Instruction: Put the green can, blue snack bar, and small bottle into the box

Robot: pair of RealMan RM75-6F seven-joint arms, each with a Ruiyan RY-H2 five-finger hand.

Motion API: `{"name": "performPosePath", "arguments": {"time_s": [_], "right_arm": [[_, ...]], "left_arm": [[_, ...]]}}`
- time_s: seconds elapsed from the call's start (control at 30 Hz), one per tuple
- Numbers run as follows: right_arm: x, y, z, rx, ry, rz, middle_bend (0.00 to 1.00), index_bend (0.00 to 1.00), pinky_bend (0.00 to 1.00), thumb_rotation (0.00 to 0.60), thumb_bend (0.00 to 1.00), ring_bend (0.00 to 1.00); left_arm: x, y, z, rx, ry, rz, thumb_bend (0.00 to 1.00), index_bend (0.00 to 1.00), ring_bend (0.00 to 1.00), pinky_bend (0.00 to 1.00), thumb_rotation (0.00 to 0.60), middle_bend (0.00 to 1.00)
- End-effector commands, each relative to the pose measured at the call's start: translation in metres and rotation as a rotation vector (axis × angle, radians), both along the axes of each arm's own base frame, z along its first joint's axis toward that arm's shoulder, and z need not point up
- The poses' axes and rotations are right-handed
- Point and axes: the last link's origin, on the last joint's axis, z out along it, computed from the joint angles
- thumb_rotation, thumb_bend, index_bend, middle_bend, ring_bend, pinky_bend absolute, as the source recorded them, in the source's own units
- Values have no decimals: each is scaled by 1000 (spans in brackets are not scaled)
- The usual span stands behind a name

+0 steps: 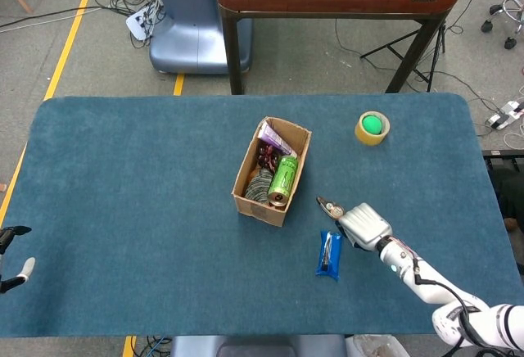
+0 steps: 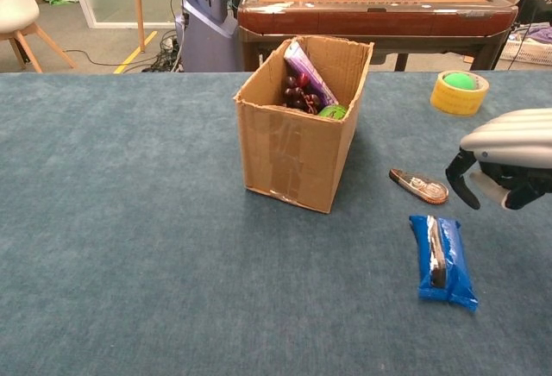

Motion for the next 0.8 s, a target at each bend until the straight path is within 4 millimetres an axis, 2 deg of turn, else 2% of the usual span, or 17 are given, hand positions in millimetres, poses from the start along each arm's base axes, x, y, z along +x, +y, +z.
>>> {"name": "performPosePath", "arguments": {"time_s": [0.03, 0.1, 0.17, 0.23, 0.27, 0.3, 0.37, 0.47, 0.57, 0.7, 0.8], "right_arm": [[2, 6, 10, -43, -12, 52, 995, 560, 984, 600, 947, 977], [2, 7, 13, -63, -17, 87, 932, 560, 905, 600, 822, 891], [2, 8, 14, -77, -18, 116, 810, 560, 802, 600, 678, 781], [0, 8, 14, -85, -19, 143, 666, 560, 698, 600, 504, 656], [-1, 8, 13, -84, -18, 156, 580, 558, 637, 600, 368, 574], [-1, 7, 12, -81, -17, 164, 523, 550, 590, 600, 260, 515], [-2, 7, 9, -73, -12, 182, 445, 509, 499, 600, 120, 421], [-4, 6, 5, -60, 1, 207, 353, 435, 398, 600, 22, 305], [-5, 6, -2, -32, 18, 235, 253, 346, 328, 600, 0, 208], [-5, 8, -7, -8, 17, 274, 174, 251, 303, 600, 0, 142], [-5, 10, -11, 7, -2, 294, 168, 243, 302, 600, 0, 137]], "left_arm": [[0, 0, -1, -1, 1, 1, 311, 293, 273, 450, 600, 317], [0, 0, -1, -2, 2, 2, 311, 293, 273, 450, 600, 318], [0, 0, -1, -1, 3, 3, 311, 293, 273, 450, 600, 317], [0, 0, -1, 0, 3, 4, 311, 293, 273, 450, 600, 318], [0, 0, -1, 1, 4, 4, 311, 293, 273, 450, 600, 318], [0, 0, -1, 1, 3, 4, 311, 293, 273, 450, 600, 318], [0, 1, -1, 1, 3, 5, 311, 293, 273, 450, 600, 317], [-1, 1, 0, 3, 2, 6, 311, 293, 273, 450, 600, 317], [-1, 1, 0, 6, 1, 7, 311, 293, 273, 450, 600, 317], [-1, 0, 1, 10, -1, 7, 311, 293, 273, 450, 600, 318], [-1, 0, 2, 11, -2, 9, 311, 292, 273, 450, 600, 317]]}}
